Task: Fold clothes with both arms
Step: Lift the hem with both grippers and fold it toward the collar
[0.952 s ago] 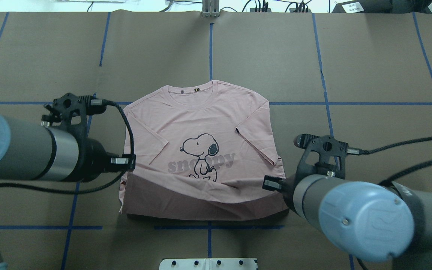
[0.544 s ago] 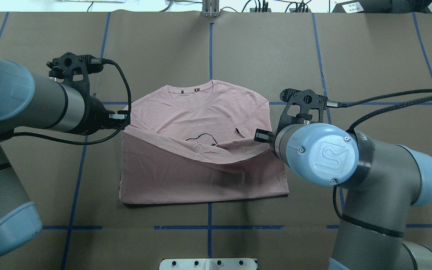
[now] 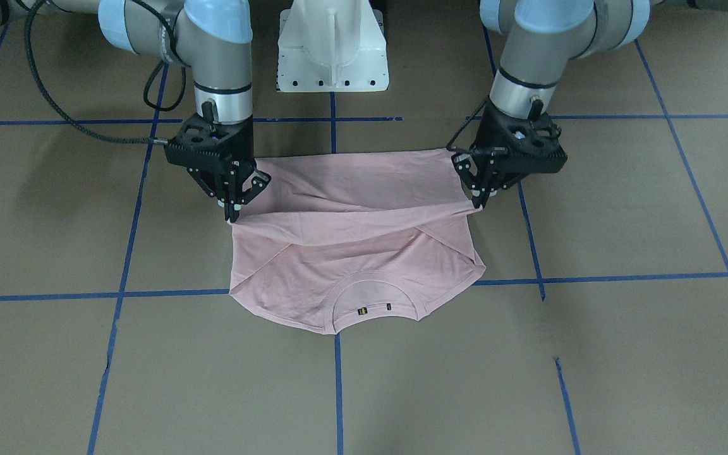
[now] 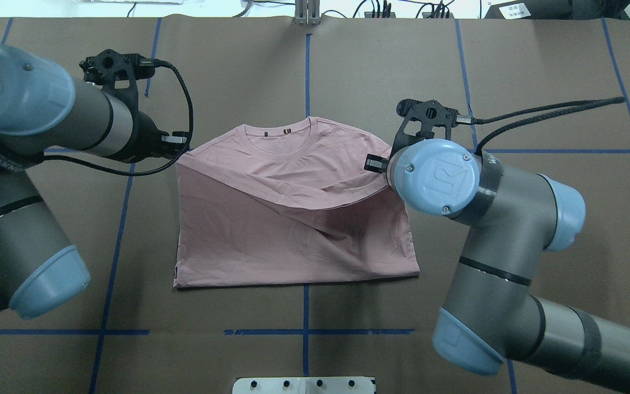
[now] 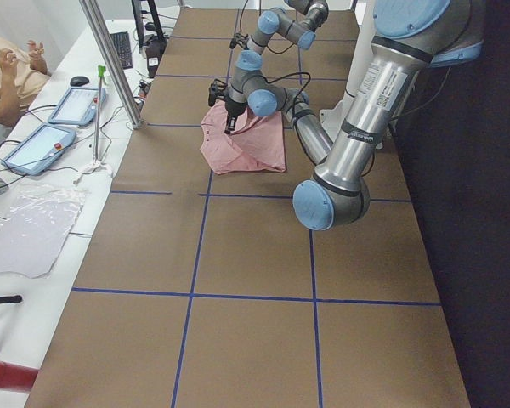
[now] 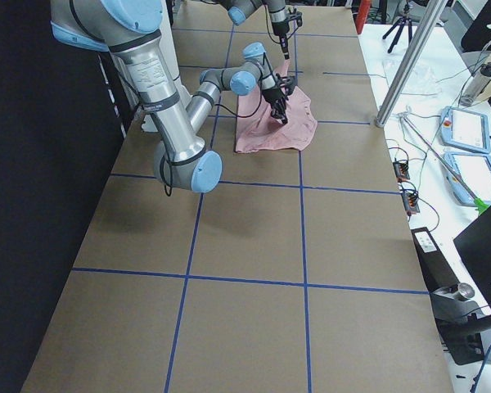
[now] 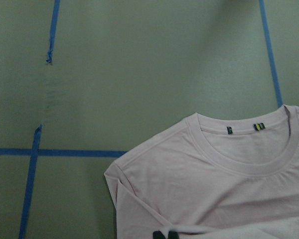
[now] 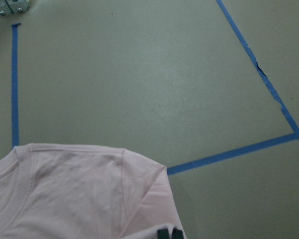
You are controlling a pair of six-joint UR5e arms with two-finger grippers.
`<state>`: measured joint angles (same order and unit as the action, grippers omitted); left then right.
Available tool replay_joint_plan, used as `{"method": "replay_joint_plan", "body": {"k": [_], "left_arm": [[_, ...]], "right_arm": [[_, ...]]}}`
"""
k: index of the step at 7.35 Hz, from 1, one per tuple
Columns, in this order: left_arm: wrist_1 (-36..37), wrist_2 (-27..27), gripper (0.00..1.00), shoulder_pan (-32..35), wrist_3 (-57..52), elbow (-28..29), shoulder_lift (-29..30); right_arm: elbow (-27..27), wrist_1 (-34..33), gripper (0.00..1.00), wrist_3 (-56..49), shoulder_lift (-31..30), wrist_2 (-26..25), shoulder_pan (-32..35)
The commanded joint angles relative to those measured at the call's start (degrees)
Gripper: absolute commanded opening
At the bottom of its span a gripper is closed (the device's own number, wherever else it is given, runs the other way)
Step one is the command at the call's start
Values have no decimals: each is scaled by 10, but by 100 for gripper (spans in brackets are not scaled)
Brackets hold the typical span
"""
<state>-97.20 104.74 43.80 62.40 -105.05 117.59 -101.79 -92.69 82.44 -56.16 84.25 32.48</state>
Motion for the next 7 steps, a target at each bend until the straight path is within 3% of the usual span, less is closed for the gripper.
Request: {"method": "replay_joint_plan", "body": {"k": [1, 2, 5, 7], "left_arm": [[-154, -20, 27, 30, -52, 177, 14], [-187, -25, 99, 31, -86, 199, 12], [-192, -24, 100, 34, -128, 169, -10], [-190, -18, 100, 33, -120, 103, -43]], "right_arm": [[215, 159, 0, -39, 47, 27, 51], [289, 215, 99, -74, 65, 36, 64], [287, 220, 100, -141, 66, 115, 99], [216, 213, 100, -164, 35, 161, 109]]}}
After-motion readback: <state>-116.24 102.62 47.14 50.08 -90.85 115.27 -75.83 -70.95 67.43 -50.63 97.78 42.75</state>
